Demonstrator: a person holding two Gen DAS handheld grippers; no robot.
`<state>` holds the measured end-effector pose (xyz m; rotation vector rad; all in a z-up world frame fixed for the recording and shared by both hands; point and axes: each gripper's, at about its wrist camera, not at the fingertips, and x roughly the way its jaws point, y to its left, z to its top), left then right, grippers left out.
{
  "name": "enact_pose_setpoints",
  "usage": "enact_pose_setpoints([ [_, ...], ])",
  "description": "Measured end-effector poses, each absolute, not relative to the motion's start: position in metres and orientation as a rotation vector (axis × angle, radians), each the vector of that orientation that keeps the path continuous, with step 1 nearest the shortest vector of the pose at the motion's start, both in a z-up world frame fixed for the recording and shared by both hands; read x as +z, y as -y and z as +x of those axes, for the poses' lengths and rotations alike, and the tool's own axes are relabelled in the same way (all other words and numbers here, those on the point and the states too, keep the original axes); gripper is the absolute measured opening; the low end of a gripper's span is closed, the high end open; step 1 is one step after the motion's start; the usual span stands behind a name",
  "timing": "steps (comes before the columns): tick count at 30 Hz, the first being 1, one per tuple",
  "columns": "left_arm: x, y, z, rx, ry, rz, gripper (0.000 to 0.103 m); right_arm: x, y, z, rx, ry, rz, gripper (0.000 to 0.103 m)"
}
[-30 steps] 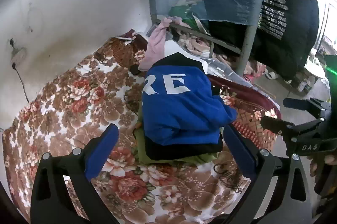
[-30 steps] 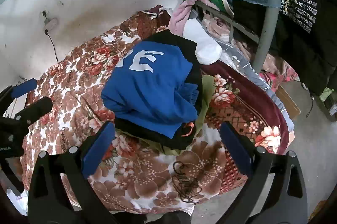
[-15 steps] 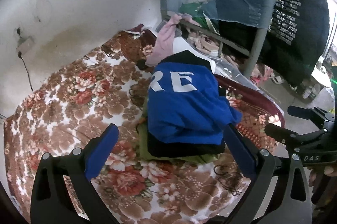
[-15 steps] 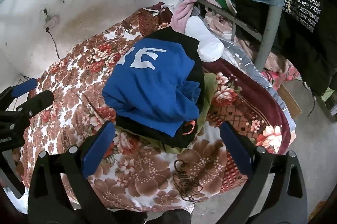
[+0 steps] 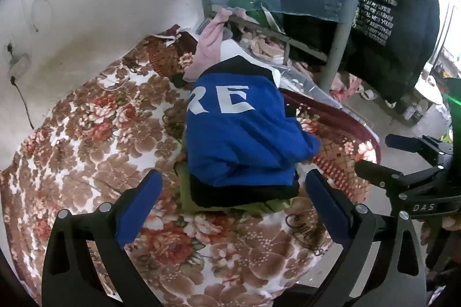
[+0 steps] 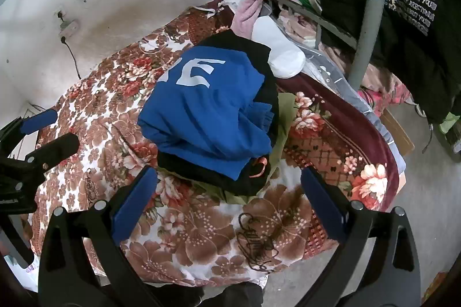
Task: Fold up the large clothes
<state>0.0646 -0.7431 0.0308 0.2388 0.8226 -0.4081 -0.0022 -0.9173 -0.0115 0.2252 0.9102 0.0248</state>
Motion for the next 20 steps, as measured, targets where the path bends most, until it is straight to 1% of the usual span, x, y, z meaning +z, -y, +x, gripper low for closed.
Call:
enact_pose_setpoints([
  [20, 0.0298, 0.7466, 0.0633, -0.414, -0.824, 0.287, 0.098, -0.0129, 0.9217, -0.0016, 0.022, -0.917, 0.225, 0.098],
])
